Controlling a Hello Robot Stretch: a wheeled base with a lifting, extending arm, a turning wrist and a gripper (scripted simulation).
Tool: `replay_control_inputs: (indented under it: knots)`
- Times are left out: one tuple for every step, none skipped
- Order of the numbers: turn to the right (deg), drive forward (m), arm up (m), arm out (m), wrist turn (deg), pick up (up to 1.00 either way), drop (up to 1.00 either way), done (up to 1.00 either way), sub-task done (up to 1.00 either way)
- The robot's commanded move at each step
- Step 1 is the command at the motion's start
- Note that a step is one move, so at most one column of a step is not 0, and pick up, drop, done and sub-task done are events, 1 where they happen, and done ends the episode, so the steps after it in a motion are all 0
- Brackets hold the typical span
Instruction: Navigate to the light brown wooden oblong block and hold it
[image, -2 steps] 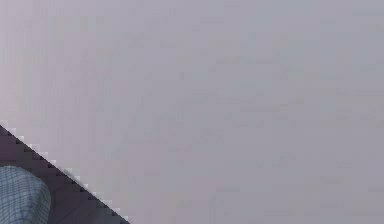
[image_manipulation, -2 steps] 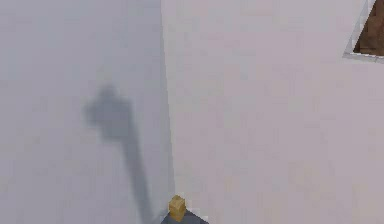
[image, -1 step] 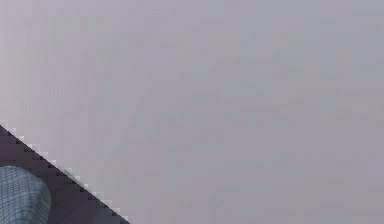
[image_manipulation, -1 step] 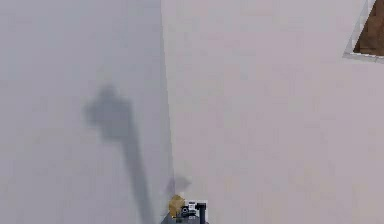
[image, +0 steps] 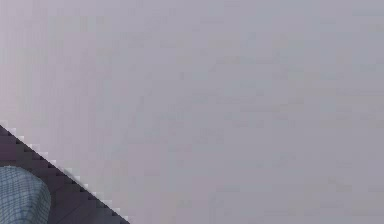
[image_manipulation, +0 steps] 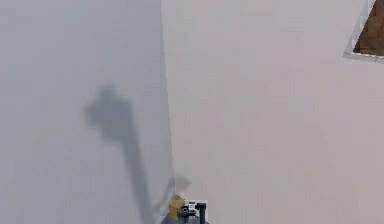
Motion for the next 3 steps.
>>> replay_control_inputs:
  knots:
    - [0.0, 0.0, 0.0, 0.0, 45.0, 0.0, 0.0, 0.0, 0.0]
    - [0.0, 0.0, 0.0, 0.0, 45.0, 0.0, 0.0, 0.0, 0.0]
    - [0.0, 0.0, 0.0, 0.0, 27.0, 0.0, 0.0, 0.0, 0.0]
